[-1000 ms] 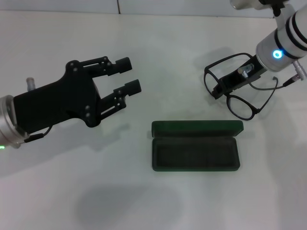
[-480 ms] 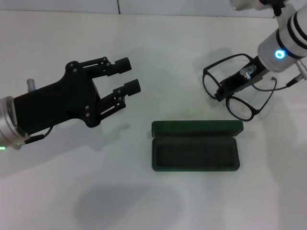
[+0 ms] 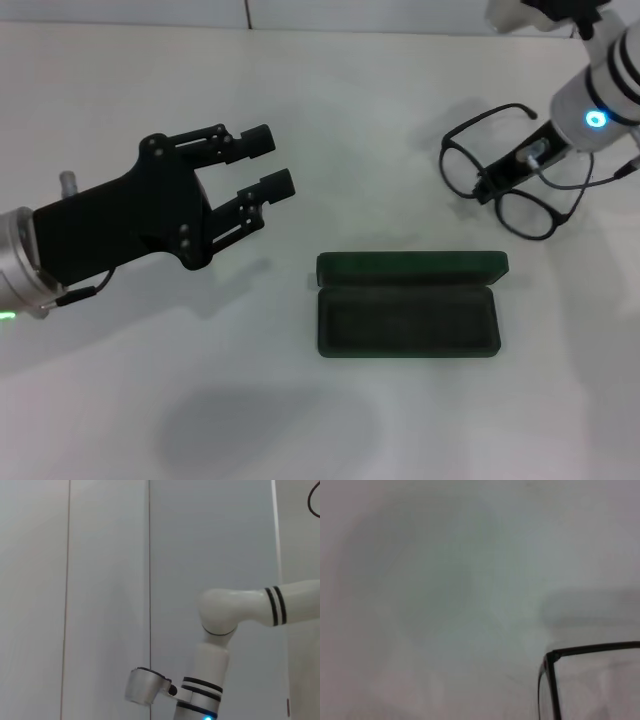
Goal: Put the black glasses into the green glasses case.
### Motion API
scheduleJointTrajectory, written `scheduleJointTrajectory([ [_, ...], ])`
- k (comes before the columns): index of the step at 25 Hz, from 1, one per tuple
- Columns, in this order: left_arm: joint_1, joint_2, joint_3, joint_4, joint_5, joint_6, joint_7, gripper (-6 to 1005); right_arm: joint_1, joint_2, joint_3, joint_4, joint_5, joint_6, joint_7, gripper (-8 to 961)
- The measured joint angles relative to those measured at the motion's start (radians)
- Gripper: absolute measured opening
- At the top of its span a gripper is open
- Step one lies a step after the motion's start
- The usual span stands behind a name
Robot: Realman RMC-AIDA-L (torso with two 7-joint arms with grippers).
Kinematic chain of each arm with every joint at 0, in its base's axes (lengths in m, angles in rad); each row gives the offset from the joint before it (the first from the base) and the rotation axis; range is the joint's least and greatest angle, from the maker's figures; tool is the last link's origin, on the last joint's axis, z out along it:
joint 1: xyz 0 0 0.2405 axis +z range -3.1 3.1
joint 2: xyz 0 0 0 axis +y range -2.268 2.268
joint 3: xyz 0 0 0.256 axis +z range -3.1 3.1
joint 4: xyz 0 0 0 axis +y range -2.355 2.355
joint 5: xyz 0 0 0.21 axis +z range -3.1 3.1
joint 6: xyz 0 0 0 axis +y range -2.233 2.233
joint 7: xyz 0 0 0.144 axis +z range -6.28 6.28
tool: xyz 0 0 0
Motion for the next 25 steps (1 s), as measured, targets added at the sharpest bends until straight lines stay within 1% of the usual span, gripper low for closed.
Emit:
scheduleJointTrajectory([
  [3, 0.0, -0.001, 0.0, -0.009, -0.006, 0.001, 0.0, 424, -0.076, 0.001, -0.029, -0.121, 0.003, 0.001, 0.0, 137],
  [6, 0.006, -0.002, 0.0, -0.01, -0.033, 0.001, 0.0, 424, -0.2, 0.001, -0.065, -0.333, 0.033, 0.0, 0.0, 115],
  [7, 0.005, -0.003, -0.002, -0.017, -0.05, 0.001, 0.0, 424, -0.268, 0.0, -0.087, -0.448, 0.047, 0.002, -0.002, 114],
  [9, -0.009, -0.003, -0.012, -0.035, -0.073, 0.0, -0.001, 424, -0.338, -0.002, -0.103, -0.555, 0.058, 0.005, -0.007, 112],
  [10, -0.019, -0.003, -0.022, -0.045, -0.082, 0.001, -0.004, 424, -0.399, -0.004, -0.115, -0.649, 0.078, 0.007, -0.028, 110],
  [11, -0.029, -0.003, -0.03, -0.053, -0.096, 0.001, -0.01, 424, -0.441, -0.006, -0.121, -0.71, 0.102, 0.012, -0.051, 109],
  [13, -0.041, -0.003, -0.038, -0.062, -0.138, 0.002, -0.039, 424, -0.556, -0.007, -0.137, -0.858, 0.192, 0.027, -0.154, 108],
  [15, -0.046, 0.0, -0.039, -0.065, -0.192, 0.004, -0.081, 424, -0.634, -0.005, -0.145, -0.947, 0.303, 0.03, -0.276, 108],
  [17, -0.046, 0.004, -0.04, -0.067, -0.249, 0.006, -0.115, 419, -0.683, -0.004, -0.146, -0.996, 0.438, 0.006, -0.429, 108],
  [20, -0.054, 0.006, -0.04, -0.064, -0.276, 0.014, -0.122, 403, -0.728, -0.005, -0.15, -1.016, 0.642, -0.097, -0.687, 107],
  [23, -0.102, 0.006, -0.036, -0.065, -0.272, 0.031, -0.12, 386, -0.788, -0.009, -0.143, -1.005, 0.784, -0.179, -0.888, 107],
  [25, -0.135, 0.003, -0.032, -0.069, -0.271, 0.042, -0.129, 376, -0.809, -0.008, -0.135, -0.983, 0.834, -0.21, -0.959, 107],
])
